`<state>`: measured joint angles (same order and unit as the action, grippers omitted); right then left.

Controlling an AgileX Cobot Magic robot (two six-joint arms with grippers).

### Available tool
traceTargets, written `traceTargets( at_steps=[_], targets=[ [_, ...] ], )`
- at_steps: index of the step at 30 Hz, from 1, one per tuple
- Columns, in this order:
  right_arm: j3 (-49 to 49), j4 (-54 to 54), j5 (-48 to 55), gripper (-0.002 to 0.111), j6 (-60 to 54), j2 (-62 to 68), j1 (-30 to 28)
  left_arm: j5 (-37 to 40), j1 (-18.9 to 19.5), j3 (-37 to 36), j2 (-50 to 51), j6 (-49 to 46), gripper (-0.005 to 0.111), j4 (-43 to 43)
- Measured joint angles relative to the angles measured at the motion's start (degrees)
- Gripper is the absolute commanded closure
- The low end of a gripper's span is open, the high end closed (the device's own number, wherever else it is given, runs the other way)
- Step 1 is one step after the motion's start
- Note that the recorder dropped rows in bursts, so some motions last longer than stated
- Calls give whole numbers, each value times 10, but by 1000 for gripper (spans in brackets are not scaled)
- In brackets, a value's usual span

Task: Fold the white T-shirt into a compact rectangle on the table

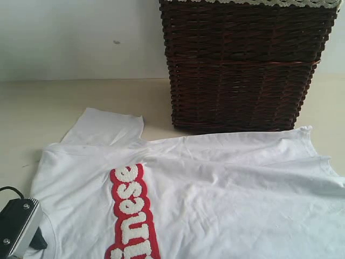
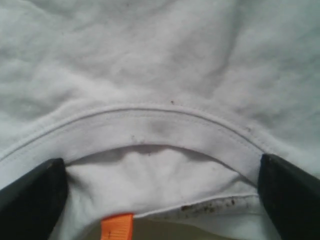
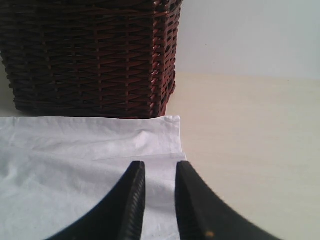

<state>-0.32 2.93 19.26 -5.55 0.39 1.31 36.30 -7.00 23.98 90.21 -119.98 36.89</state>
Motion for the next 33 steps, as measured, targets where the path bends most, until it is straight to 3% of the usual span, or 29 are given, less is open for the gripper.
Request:
traceTargets(
  at_steps=[33],
  targets=[
    [0,0,0,85,0,0,0,1,0,1,9,-7,2,2]
  ],
)
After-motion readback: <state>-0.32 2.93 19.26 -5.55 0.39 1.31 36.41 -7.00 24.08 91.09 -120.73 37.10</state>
